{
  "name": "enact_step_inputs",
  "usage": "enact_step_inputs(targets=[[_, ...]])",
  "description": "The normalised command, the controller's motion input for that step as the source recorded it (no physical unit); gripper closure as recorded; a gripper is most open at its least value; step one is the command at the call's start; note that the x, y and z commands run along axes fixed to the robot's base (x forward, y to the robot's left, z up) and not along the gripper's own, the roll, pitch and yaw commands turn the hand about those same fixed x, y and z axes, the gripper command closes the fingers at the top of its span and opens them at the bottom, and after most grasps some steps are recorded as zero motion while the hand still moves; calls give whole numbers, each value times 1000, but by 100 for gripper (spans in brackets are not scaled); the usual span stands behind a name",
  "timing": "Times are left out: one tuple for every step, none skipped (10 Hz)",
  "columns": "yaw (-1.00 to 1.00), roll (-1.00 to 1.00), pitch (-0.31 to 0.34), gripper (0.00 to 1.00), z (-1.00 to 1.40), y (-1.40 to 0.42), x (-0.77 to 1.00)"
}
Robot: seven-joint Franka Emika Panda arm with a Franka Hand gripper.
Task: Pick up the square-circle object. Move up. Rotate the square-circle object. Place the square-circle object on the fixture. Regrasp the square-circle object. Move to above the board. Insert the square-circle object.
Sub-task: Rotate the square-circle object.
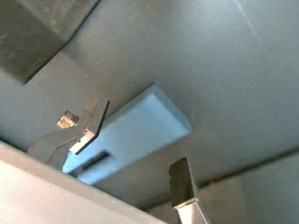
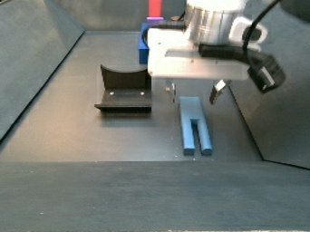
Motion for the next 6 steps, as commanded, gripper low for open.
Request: enact_step_inputs(targets=[[-12, 3, 77, 0, 1000, 5, -12], [-16, 10, 75, 0, 1000, 8, -16], [-22, 20, 71, 0, 1000, 10, -25], [-24, 26, 68, 0, 1000, 12, -25], [-28, 37, 69, 0, 787, 12, -31], [-29, 42, 69, 0, 683, 11, -33]])
